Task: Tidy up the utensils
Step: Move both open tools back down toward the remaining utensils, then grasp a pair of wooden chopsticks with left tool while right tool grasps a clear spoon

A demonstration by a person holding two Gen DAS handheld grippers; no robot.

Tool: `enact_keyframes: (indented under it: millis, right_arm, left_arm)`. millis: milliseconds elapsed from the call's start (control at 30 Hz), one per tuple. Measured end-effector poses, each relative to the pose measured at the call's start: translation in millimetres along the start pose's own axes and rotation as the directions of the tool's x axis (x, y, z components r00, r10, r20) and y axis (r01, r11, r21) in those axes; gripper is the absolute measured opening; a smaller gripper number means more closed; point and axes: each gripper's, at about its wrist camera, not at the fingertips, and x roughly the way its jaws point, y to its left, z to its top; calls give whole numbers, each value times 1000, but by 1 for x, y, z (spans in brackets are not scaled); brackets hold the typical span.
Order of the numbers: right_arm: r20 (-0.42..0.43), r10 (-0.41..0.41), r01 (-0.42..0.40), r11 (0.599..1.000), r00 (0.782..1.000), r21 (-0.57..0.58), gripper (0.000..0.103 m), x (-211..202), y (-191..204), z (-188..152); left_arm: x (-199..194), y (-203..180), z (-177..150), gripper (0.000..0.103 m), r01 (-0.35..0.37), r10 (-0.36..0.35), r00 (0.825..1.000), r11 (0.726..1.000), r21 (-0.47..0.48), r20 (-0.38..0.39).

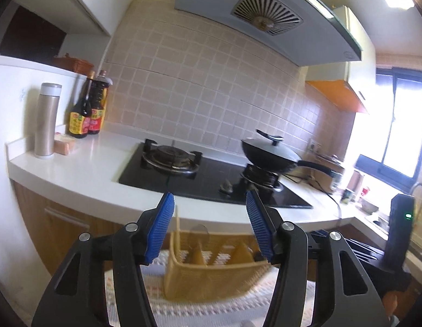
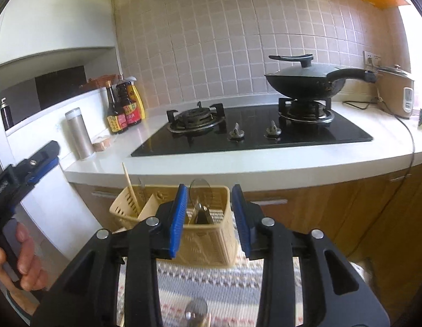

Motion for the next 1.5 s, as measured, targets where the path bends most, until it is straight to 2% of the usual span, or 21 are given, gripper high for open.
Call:
enact_keyframes:
  millis: [100,167,233,300,367,433,467,500,533,567,633,700,800,867,933,1133,1300,1367,1400,1467,1500]
  right_arm:
    - [-39,18,-18,1000,999,0,31,-16,2,0]
    - [-81,-11,11,1000,997,-5,31,-23,3,-2]
    - [-131,-1,1,1000,991,2,31,-27,2,-8]
    - [-176,7,-5,1000,984,15,31,-28,-1,-14]
    - [-238,13,-4,999,971,35,31,-26,-5,-24]
    - [-320,30,-9,998,947,65,31,-20,-10,-38]
    - [-361,47,-19,997,932,81,31,-16,-12,-46]
    - [-398,68,-32,995,915,98,31,-12,-13,-53]
    - [-446,88,-38,992,891,119,31,-6,-15,-64]
    - [-481,99,-40,991,871,131,31,-2,-15,-71]
    - [-557,152,-62,982,817,177,31,9,-17,-93]
    - [-611,174,-57,977,772,206,31,17,-16,-111]
    - [-669,225,-67,965,709,254,31,28,-13,-134]
    - [-695,237,-64,962,679,266,31,33,-10,-145]
    - [-714,240,-60,962,658,268,31,37,-6,-153]
    - [-733,196,-25,971,651,238,31,48,2,-161]
    - [-729,206,-42,971,653,236,31,61,16,-158]
    - [-730,216,-61,971,648,233,30,68,26,-157]
    - [-727,229,-80,969,648,233,30,70,31,-156]
    - [-723,239,-110,969,648,222,30,72,42,-154]
    - [-725,239,-118,970,646,215,30,74,47,-154]
  left_arm:
    - [-14,-4,4,53,36,-37,997,999,-9,-64]
    - [-20,-4,3,53,49,-51,993,999,-14,-106]
    - [-24,-5,-1,53,61,-64,985,998,-19,-160]
    - [-27,-4,-10,52,78,-83,972,997,-29,-221]
    - [-25,-3,-22,52,90,-97,949,995,-39,-301]
    - [-20,-1,-41,52,79,-87,914,996,-37,-396]
    - [-13,2,-58,51,70,-79,880,997,-37,-469]
    - [-7,5,-70,51,62,-75,856,997,-42,-512]
    - [1,9,-86,47,46,-63,824,998,-45,-563]
    - [11,14,-103,41,27,-48,784,999,-44,-619]
    - [25,23,-129,37,20,-63,722,997,-70,-689]
    - [37,28,-156,37,10,-67,661,997,-81,-748]
    - [47,29,-182,37,7,-54,615,998,-63,-787]
    - [50,25,-196,37,4,-22,593,1000,-25,-805]
    - [52,22,-201,37,7,4,590,1000,10,-807]
    - [57,4,-207,37,14,98,592,991,131,-800]
    - [62,-21,-211,36,19,210,599,961,276,-773]
    - [60,-27,-215,27,14,260,611,941,339,-748]
    - [60,-27,-216,26,13,265,616,938,346,-742]
    - [57,-23,-216,15,3,274,629,935,354,-728]
    - [54,-21,-217,14,-4,272,630,938,347,-727]
